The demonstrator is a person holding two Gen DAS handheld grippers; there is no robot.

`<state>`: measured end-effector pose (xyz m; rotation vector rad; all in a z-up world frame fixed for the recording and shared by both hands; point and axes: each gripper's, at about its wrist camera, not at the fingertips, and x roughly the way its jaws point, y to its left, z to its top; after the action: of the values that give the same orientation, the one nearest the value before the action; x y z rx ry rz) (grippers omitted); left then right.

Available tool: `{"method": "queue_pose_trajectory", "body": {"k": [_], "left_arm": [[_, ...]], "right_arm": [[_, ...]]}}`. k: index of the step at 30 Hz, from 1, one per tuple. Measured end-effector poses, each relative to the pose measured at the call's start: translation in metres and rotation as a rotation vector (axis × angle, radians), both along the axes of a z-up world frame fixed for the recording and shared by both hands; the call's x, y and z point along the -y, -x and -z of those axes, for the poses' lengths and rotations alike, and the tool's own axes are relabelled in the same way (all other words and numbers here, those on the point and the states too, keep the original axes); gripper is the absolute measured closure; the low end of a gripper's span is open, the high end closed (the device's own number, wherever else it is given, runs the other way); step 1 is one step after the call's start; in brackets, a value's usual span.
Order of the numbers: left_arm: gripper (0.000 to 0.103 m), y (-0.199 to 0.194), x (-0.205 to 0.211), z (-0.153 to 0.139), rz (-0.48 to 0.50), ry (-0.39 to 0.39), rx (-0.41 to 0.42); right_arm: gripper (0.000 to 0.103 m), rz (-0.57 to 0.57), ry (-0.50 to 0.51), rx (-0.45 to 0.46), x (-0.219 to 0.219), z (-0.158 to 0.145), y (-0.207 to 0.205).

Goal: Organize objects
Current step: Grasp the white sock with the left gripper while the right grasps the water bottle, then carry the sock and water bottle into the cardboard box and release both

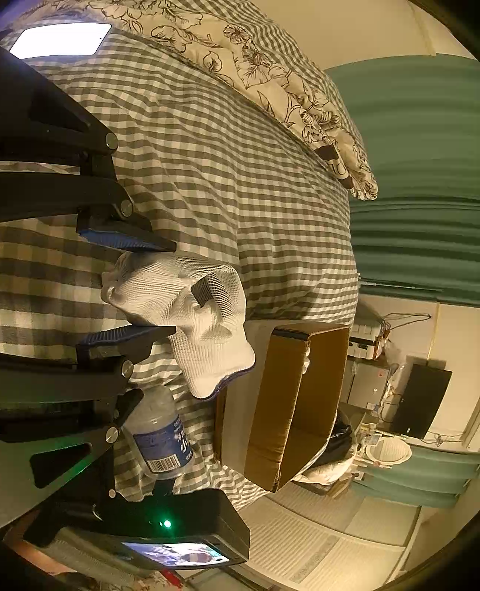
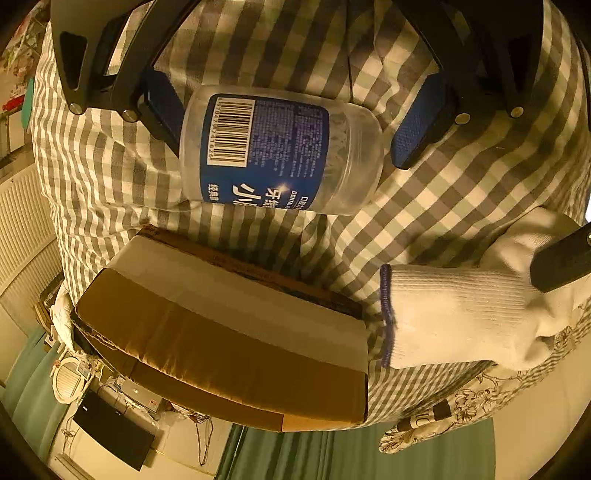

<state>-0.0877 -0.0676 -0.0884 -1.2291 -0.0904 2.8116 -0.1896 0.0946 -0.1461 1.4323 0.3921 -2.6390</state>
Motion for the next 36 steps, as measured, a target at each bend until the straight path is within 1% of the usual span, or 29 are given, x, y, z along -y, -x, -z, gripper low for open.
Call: {"method": "queue_pose_trajectory", "body": {"k": [3, 7, 10, 17, 21, 25, 28, 31, 33, 36], "left_arm": [[0.066, -0.005, -0.003, -0.005, 0.005, -0.001, -0.006], [0.066, -0.015, -0.01, -0.013, 0.015, -0.003, -0.014], [0.066, -0.024, -0.016, -0.024, 0.021, -0.003, -0.032], [0.066, -0.037, -0.033, -0.055, 0.053, -0.003, -0.085], [0.066, -0.037, -0.042, -0.077, 0.096, -0.036, -0.114], [0.066, -0.027, -0.052, -0.104, 0.13, -0.042, -0.163], [0.066, -0.009, -0.058, -0.126, 0.151, -0.068, -0.192], [0.066, 0.009, -0.068, -0.147, 0.145, -0.041, -0.238], [0.066, 0.024, -0.074, -0.158, 0.147, -0.03, -0.267], [0.066, 0.049, -0.083, -0.166, 0.151, -0.028, -0.277]], "right_arm": [[0.012, -0.005, 0.023, -0.008, -0.004, -0.005, -0.004], [0.012, -0.025, 0.044, -0.046, -0.006, -0.019, -0.015], [0.012, -0.04, 0.059, -0.09, -0.009, -0.037, -0.026], [0.012, -0.061, 0.109, -0.198, -0.027, -0.092, -0.053], [0.012, -0.067, 0.151, -0.247, -0.042, -0.124, -0.065], [0.012, -0.084, 0.152, -0.319, -0.054, -0.16, -0.07], [0.012, -0.091, 0.164, -0.371, -0.064, -0.186, -0.065], [0.012, -0.09, 0.195, -0.423, -0.075, -0.213, -0.051], [0.012, -0.089, 0.206, -0.446, -0.081, -0.224, -0.04], [0.012, -0.084, 0.218, -0.476, -0.086, -0.238, -0.017]]}}
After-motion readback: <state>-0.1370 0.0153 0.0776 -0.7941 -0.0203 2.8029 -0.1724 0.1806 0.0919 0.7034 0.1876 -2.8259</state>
